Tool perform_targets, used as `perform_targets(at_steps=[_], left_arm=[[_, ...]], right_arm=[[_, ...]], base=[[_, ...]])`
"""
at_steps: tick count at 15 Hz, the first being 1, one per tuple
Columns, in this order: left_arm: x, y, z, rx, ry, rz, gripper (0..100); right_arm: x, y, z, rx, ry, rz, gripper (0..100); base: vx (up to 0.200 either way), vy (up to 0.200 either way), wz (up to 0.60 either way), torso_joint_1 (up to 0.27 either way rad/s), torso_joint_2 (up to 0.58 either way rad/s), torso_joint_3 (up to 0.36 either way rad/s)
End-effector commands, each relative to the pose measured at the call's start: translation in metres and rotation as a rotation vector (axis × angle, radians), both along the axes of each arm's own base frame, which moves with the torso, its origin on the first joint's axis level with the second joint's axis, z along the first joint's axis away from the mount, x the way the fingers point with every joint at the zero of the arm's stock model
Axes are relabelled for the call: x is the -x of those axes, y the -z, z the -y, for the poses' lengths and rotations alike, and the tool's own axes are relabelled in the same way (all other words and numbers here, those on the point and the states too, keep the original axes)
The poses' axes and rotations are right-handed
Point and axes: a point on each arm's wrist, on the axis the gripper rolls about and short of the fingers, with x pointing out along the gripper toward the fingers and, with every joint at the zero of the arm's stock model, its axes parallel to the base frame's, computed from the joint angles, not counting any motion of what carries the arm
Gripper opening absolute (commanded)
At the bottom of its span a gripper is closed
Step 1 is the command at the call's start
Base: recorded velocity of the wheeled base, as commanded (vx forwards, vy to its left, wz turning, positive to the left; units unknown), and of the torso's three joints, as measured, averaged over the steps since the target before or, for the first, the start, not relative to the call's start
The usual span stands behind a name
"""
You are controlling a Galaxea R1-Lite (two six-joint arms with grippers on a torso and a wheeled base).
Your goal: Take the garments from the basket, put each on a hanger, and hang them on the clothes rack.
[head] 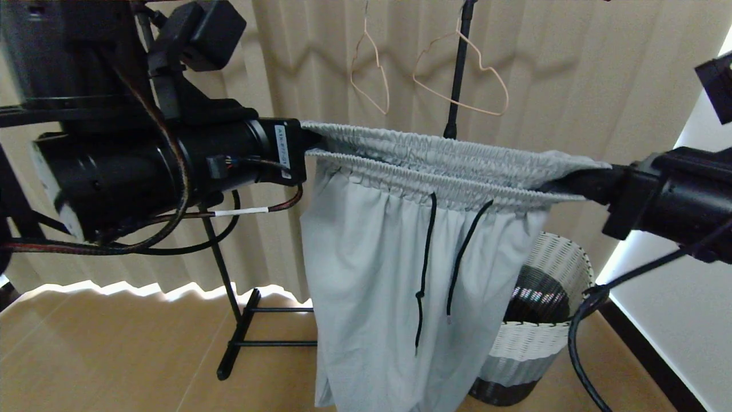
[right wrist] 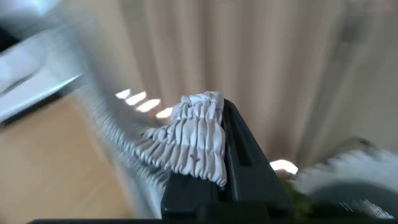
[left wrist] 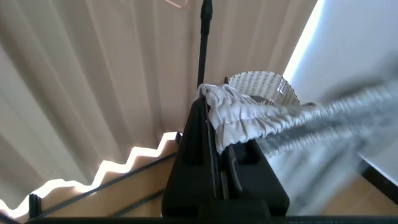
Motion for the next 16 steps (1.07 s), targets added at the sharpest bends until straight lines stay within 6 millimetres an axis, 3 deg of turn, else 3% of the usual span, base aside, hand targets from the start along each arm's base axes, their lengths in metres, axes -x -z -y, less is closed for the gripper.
perform_targets(at_steps=[1, 8, 10, 11, 13, 16], left_arm=[[-0.015, 0.009, 0.010, -0.014, 0.000, -0.022, 0], [-0.012, 0.006, 0.008, -0.018, 0.002, -0.018, 0], [0.004, -0.001, -0.001, -0.047, 0.043, -0.020, 0], [0.025, -0.010, -0.013, -0.046, 0.167, -0.041, 0], [0.049, -0.021, -0.029, -0.041, 0.257, -0.053, 0], [0.079, -0.021, -0.047, -0.024, 0.353, -0.041, 0]], right_arm=[[0.027, 0.002, 0.011, 0.015, -0.078, 0.043, 0], [0.022, 0.002, 0.008, 0.023, -0.101, 0.053, 0], [0.009, -0.003, 0.002, 0.012, -0.096, 0.076, 0], [-0.011, -0.007, -0.003, -0.002, -0.065, 0.100, 0], [-0.037, -0.006, -0.007, -0.016, -0.035, 0.117, 0], [-0.061, -0.011, -0.016, -0.100, -0.034, 0.142, 0]], base=[[0.000, 0.000, 0.00, 0.000, 0.00, 0.000], [0.000, 0.000, 0.00, 0.000, 0.00, 0.000], [0.000, 0.000, 0.00, 0.000, 0.00, 0.000], [0.000, 0.000, 0.00, 0.000, 0.00, 0.000], [0.000, 0.000, 0.00, 0.000, 0.00, 0.000], [0.000, 0.000, 0.00, 0.000, 0.00, 0.000]])
